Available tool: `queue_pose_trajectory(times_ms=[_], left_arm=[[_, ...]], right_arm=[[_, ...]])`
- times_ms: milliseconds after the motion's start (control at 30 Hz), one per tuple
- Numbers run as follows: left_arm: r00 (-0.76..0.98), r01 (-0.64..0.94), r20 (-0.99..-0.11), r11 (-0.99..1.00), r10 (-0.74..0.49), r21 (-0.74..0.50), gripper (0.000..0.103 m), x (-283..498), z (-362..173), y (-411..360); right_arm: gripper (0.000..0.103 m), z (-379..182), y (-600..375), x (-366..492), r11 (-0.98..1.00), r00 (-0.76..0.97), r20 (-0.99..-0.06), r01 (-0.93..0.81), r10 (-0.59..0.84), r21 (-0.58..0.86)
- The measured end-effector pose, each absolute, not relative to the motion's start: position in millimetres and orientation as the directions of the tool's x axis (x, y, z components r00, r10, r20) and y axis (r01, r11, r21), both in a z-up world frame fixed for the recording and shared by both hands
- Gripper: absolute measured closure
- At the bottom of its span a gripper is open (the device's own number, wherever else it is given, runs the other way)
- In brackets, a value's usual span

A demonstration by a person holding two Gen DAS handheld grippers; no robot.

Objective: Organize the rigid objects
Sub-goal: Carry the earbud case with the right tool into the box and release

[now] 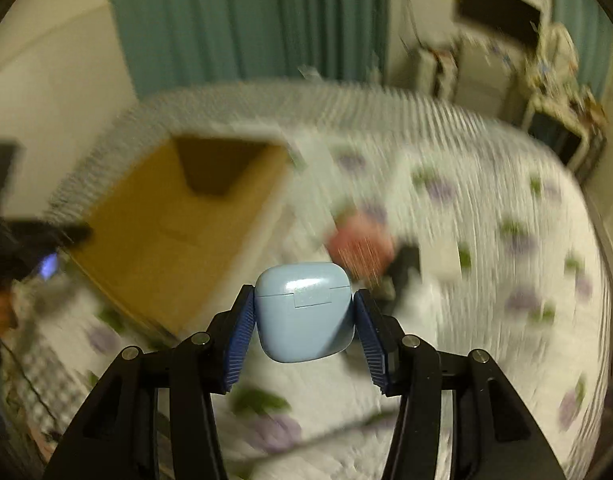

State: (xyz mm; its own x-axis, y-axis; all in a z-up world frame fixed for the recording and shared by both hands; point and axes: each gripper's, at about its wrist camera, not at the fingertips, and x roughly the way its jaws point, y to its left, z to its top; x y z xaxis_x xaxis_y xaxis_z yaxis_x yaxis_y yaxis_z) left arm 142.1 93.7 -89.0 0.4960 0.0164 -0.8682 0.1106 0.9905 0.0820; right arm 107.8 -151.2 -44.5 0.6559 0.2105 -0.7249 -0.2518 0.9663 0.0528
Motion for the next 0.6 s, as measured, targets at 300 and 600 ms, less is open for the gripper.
queue_pose_trajectory(times_ms=[300,600], left_arm=[[0.492,0.107,-0.87,0.991,0.014,0.077,0.095,143,-89,94],[0.49,0.11,-0.872,0.991,0.009,0.072,0.095,143,-89,95]], right_arm=[[0.054,-44,-50,173,0.9,0.598,-0.75,-0.436,0.283,-0.008],[0.054,-107,-24,193,0.883,0.478,-0.85,-0.468,0.221,-0.034]])
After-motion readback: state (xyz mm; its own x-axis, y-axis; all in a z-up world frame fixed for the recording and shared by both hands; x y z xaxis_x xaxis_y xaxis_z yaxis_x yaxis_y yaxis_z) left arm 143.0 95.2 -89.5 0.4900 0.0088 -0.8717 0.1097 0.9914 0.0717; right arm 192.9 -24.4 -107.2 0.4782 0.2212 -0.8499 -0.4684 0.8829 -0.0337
